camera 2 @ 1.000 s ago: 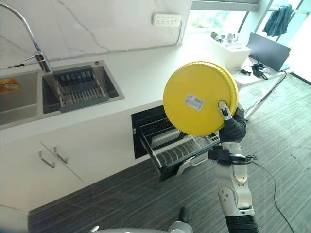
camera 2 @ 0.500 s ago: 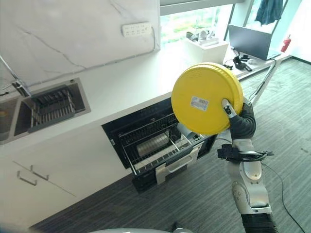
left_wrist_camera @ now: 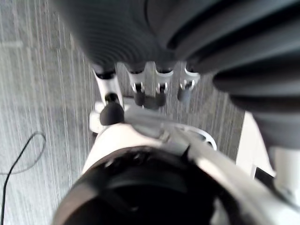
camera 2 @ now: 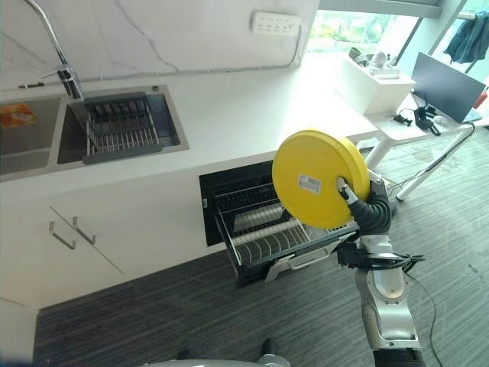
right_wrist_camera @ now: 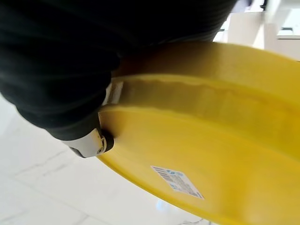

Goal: Place the dishes in the dishwasher.

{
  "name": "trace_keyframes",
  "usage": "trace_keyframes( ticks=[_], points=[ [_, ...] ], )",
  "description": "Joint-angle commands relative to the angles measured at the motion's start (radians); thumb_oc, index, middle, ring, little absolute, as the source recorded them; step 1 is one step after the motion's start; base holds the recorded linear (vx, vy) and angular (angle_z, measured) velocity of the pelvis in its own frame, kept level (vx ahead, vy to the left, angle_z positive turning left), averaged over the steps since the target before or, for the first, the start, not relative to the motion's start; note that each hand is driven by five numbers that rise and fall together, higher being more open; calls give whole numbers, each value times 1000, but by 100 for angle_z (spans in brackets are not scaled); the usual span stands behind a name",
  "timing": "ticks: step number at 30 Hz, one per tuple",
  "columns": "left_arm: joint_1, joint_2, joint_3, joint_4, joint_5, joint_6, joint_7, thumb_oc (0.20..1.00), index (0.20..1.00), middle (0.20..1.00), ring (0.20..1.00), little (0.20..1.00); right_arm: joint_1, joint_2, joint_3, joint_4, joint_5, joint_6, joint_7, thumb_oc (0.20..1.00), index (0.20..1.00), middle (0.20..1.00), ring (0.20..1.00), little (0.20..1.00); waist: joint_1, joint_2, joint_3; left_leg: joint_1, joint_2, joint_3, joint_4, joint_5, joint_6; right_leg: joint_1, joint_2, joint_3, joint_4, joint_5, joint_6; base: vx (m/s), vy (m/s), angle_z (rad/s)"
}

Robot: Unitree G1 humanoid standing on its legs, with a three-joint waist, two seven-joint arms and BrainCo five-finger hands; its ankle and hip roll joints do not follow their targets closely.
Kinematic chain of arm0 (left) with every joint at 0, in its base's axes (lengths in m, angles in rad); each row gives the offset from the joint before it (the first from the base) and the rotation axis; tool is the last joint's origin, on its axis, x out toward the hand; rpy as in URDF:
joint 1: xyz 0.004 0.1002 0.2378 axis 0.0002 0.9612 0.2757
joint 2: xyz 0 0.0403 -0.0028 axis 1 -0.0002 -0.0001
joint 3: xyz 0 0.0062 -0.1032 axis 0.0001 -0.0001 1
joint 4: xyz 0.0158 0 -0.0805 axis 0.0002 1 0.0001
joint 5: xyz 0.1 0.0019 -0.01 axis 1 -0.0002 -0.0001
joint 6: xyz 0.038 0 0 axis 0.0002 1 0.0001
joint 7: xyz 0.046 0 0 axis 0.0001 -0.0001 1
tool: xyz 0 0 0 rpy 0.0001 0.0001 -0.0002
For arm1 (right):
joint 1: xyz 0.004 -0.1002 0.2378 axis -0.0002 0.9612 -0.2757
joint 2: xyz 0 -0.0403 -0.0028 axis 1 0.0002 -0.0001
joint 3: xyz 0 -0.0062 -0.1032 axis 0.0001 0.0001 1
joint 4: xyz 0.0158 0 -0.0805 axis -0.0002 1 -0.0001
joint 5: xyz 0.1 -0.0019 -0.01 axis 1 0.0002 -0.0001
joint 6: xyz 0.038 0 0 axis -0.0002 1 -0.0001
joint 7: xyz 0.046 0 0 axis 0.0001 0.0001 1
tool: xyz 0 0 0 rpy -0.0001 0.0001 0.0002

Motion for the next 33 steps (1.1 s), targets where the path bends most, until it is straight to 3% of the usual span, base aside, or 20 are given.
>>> trace_keyframes(
  ticks=[1, 4, 6, 11, 14, 15, 19, 20, 22, 24, 25, 26, 28, 33],
  points=[
    [-34, -37, -31, 3, 22, -2, -15, 1000, 1000, 1000, 1000, 1000, -110, -55, -48, -44, -28, -123, -61, 200, 200, 200, 200, 200, 41, 87, 14, -59, 27, -81, 2, -13, -16, 74, -6, -33, 168, -204, 34, 101, 185, -9],
    [-33, -33, -35, -1, 62, -10, 2, 1000, 1000, 1000, 1000, 1000, -97, -52, -45, -19, -16, -151, -67, 200, 200, 200, 200, 200, 36, 85, 15, -63, 20, -91, 7, -17, 2, 32, 22, 1, 258, -191, 22, 81, 76, 10],
    [-42, -30, -44, -7, 54, -8, 15, 1000, 1000, 1000, 1000, 1000, -101, -45, -40, -10, -18, -162, -64, 200, 200, 200, 200, 200, 30, 85, 21, -57, 21, -93, 8, -22, 0, 17, 20, 0, 221, -189, 19, 116, -61, 6],
    [-54, -9, -32, -22, 47, 6, 18, 1000, 1000, 1000, 1000, 1000, -116, -32, -32, -48, -6, -129, -61, 200, 200, 200, 200, 200, 3, 88, 38, -1, 38, -74, -1, -58, -21, -49, -27, 10, 81, -76, 51, 160, -231, -16],
    [-50, -6, -19, -27, 55, 7, 36, 1000, 1000, 1000, 1000, 1000, -108, -33, -35, -60, 1, -121, -56, 200, 200, 200, 200, 200, -5, 89, 28, 18, 64, -69, 4, -61, -24, -28, 0, 17, 65, -111, 49, 248, -496, -4],
    [-43, -14, 0, -36, 55, 17, 51, 1000, 1000, 1000, 1000, 1000, -102, -51, -38, -66, 1, -112, -53, 200, 200, 200, 200, 200, -18, 92, 8, 42, 95, -49, 0, -51, -43, 10, 34, 22, 18, -137, 46, 293, -559, 3],
    [-16, -39, 29, -38, 33, -2, 70, 1000, 1000, 1000, 1000, 1000, -96, -75, -54, -70, 19, -99, -43, 200, 200, 200, 200, 200, -32, 108, -5, 57, 135, -23, 13, -30, -78, 38, 76, 33, 3, -172, 11, 178, -424, -6],
    [-8, -51, 39, -46, 59, -13, 76, 1000, 1000, 1000, 1000, 1000, -94, -95, -71, -65, 30, -90, -40, 200, 200, 200, 200, 200, -38, 102, 5, 27, 151, -12, 141, -47, -93, 43, 83, 33, 3, -174, -16, 100, -429, -2],
    [5, -63, 32, -53, 60, -24, 76, 1000, 1000, 1000, 1000, 1000, -95, -111, -75, -66, 35, -89, -34, 200, 200, 200, 200, 200, -33, 106, 22, -28, 143, -75, 299, -53, -106, 46, 90, 40, 3, -175, -34, 62, -205, 16],
    [18, -71, 25, -71, 50, -25, 79, 1000, 1000, 1000, 1000, 1000, -97, -112, -67, -68, 17, -94, -35, 200, 200, 200, 200, 200, -23, 118, 34, -66, 133, -114, 230, -20, -111, 43, 92, 48, 3, -174, -28, 74, 60, 2],
    [21, -77, 14, -73, 46, -29, 79, 1000, 1000, 1000, 1000, 1000, -107, -112, -56, -66, -1, -93, -48, 200, 200, 200, 200, 200, -17, 135, 44, -74, 143, -96, 113, 36, -121, 52, 98, 48, 3, -183, -22, 109, 180, -13],
    [17, -77, 6, -69, 57, -34, 72, 1000, 1000, 1000, 1000, 1000, -115, -108, -40, -60, -32, -103, -71, 200, 200, 200, 200, 200, -3, 154, 61, -119, 170, -76, 19, 130, -150, 75, 110, 36, 3, -199, -19, 94, 155, 1],
    [6, -76, -9, -49, 59, -53, 68, 1000, 1000, 1000, 1000, 1000, -127, -112, -24, -46, -77, -125, -98, 200, 200, 200, 200, 200, 10, 157, 76, -167, 171, -84, 10, 151, -149, 102, 111, 28, 3, -226, -17, 54, 158, 14],
    [5, -50, 1, -32, 74, -64, 56, 1000, 1000, 1000, 1000, 1000, -62, -92, -49, -87, -59, -109, -24, 200, 200, 200, 200, 200, -5, 152, 32, -110, 135, -59, -2, 82, -118, 139, 73, -13, 3, -243, 14, 117, 254, -30]
  ],
)
